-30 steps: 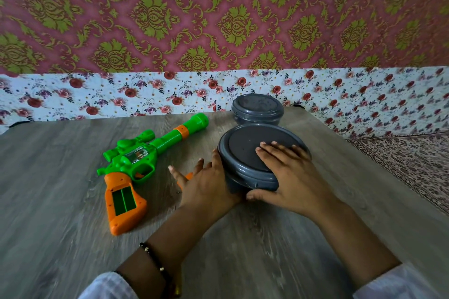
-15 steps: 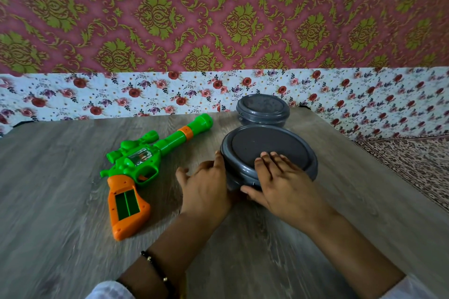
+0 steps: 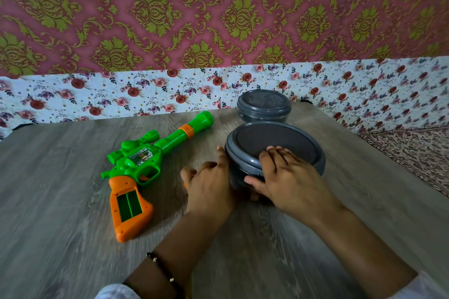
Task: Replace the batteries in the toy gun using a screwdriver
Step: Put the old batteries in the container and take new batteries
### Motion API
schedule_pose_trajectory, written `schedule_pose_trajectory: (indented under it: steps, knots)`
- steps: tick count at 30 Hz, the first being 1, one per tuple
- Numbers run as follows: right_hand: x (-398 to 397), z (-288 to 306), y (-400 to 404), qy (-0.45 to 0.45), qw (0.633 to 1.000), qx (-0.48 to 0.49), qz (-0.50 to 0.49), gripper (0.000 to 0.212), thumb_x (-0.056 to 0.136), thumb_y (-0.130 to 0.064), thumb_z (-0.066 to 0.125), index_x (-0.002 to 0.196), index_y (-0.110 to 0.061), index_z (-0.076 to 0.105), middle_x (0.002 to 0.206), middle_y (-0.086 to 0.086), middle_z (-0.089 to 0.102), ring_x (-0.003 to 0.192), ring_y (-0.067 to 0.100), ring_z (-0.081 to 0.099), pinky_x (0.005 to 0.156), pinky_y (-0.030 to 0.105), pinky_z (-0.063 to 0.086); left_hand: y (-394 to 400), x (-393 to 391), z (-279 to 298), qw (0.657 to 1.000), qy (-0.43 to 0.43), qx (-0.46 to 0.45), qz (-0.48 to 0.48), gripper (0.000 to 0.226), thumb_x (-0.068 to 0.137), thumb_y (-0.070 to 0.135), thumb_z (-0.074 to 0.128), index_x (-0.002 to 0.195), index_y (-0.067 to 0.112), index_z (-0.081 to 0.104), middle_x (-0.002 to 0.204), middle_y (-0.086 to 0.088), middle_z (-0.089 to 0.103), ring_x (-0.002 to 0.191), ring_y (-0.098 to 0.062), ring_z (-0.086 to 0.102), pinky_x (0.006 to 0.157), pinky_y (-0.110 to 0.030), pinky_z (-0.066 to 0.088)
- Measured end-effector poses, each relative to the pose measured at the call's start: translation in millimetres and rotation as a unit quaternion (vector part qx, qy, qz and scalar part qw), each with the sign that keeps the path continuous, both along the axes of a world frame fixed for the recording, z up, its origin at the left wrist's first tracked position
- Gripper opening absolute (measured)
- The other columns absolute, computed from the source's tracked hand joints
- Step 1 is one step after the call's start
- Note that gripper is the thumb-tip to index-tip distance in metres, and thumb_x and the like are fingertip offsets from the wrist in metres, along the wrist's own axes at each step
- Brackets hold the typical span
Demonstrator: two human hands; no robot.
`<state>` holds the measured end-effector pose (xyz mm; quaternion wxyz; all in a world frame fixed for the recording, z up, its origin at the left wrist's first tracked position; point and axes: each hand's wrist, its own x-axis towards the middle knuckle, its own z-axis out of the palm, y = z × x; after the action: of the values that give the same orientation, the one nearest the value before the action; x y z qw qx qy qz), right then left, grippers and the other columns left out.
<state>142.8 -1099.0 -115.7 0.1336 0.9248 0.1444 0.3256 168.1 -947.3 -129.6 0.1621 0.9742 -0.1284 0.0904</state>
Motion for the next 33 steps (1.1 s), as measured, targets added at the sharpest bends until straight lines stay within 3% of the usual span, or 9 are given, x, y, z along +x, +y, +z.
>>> schedule_pose_trajectory:
  steps: [2,5,9,14,18,25,29,33]
  knots:
    - [-4,7,-5,-0.038,0.999,0.035,0.016,0.057,0.089,-0.046,0.040,0.091,0.004,0.066,0.088,0.025,0.070,0.079,0.033,0.070,0.066,0.036,0.058,-1,-1,0,1.000,0.004,0.002,-0.004,0.111,0.072,0.070,0.058,0.152,0.014,0.006,0.126,0.002,0.059,0.126,-0.017,0.045,0.098,-0.040,0.022]
    - [-11,20,-15,-0.078,0.982,0.166,0.044,0.051,0.089,-0.042,0.044,0.100,0.004,0.063,0.091,0.022,0.070,0.080,0.032,0.070,0.066,0.034,0.056,-1,0,-3,1.000,0.000,-0.014,-0.011,0.107,0.074,0.070,0.057,0.152,0.020,0.003,0.123,0.004,0.061,0.126,-0.017,0.044,0.096,-0.040,0.020]
    - [-9,20,-33,-0.083,0.942,0.320,0.051,0.052,0.092,-0.048,0.039,0.112,-0.003,0.058,0.107,0.015,0.061,0.092,0.032,0.061,0.075,0.045,0.054,-2,-2,-1,1.000,0.002,-0.001,-0.015,0.106,0.075,0.071,0.053,0.152,0.024,-0.002,0.132,0.002,0.055,0.132,-0.018,0.037,0.105,-0.046,0.015]
    - [1,9,-55,-0.063,0.930,0.362,0.016,0.033,0.088,-0.032,0.053,0.105,-0.004,0.059,0.111,0.012,0.051,0.097,0.029,0.054,0.083,0.055,0.048,-2,-7,3,0.999,-0.010,0.042,-0.023,0.102,0.075,0.075,0.048,0.151,0.030,-0.002,0.152,0.006,0.031,0.142,-0.017,0.021,0.110,-0.054,0.010]
    - [3,4,-68,-0.047,0.912,0.408,-0.008,0.027,0.084,-0.015,0.065,0.106,-0.001,0.059,0.115,0.014,0.048,0.102,0.030,0.053,0.084,0.052,0.050,1,-7,10,0.998,0.001,0.062,-0.028,0.095,0.075,0.076,0.046,0.150,0.034,0.007,0.159,0.009,0.015,0.146,-0.017,0.013,0.110,-0.059,0.007]
    - [7,1,-79,-0.032,0.904,0.423,-0.049,0.030,0.083,-0.012,0.067,0.109,0.000,0.060,0.116,0.014,0.048,0.106,0.030,0.052,0.086,0.035,0.047,0,-10,16,0.996,0.032,0.080,-0.036,0.094,0.078,0.074,0.046,0.151,0.031,0.007,0.160,0.008,0.010,0.147,-0.015,0.008,0.112,-0.061,0.001]
    - [8,0,-81,0.008,0.903,0.422,-0.083,0.030,0.083,-0.015,0.067,0.110,-0.005,0.059,0.118,0.012,0.050,0.111,0.032,0.049,0.088,0.037,0.045,0,-11,18,0.995,0.039,0.088,-0.041,0.096,0.078,0.072,0.048,0.151,0.029,0.004,0.161,0.006,0.007,0.148,-0.015,0.006,0.112,-0.060,0.001]
    - [7,2,-80,0.043,0.908,0.401,-0.113,0.033,0.082,-0.020,0.068,0.112,-0.010,0.059,0.118,0.012,0.054,0.113,0.032,0.049,0.094,0.053,0.043,-1,-14,16,0.990,0.029,0.125,-0.061,0.104,0.080,0.067,0.052,0.151,0.019,-0.005,0.161,-0.004,-0.005,0.148,-0.020,-0.007,0.115,-0.055,-0.002]
